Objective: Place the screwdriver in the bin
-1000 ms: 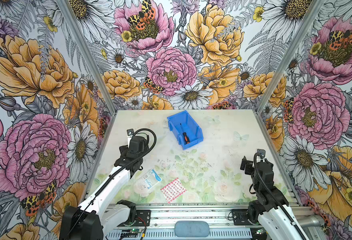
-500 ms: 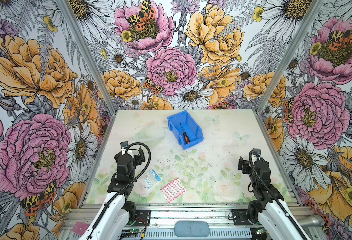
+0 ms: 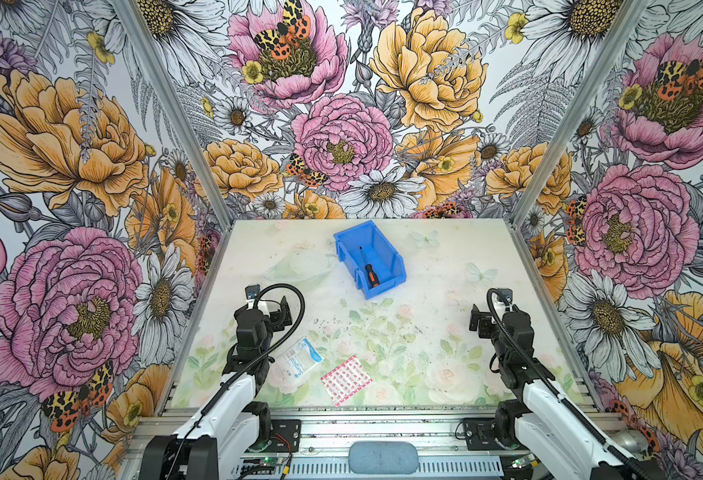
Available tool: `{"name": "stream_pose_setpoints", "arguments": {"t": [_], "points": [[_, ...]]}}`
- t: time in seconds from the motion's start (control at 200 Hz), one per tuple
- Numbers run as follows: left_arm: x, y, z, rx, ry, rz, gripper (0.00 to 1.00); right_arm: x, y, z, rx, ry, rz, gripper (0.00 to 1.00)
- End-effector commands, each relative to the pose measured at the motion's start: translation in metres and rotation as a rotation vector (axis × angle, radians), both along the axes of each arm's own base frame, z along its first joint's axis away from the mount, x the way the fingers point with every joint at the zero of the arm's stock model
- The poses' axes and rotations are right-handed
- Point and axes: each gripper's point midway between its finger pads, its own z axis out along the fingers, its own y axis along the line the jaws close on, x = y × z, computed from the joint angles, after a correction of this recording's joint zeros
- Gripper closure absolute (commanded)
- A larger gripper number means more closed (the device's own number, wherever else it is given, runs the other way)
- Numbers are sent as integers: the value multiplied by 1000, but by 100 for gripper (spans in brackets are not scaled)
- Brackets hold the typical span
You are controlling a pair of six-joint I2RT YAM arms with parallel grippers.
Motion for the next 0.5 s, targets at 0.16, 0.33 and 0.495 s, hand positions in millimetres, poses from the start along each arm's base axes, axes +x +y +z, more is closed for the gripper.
{"name": "stream_pose_setpoints", "arguments": {"t": [0.16,0.33,0.495], "points": [[38,1,30,14,-124,-36,1,34,1,22,6,-87,23,0],[56,4,31,7,-139,-39,1,54,1,20,19,-94,40,0],[76,4,30,0,-144,-58,1,78,3,22,30,-119,62,0]]}}
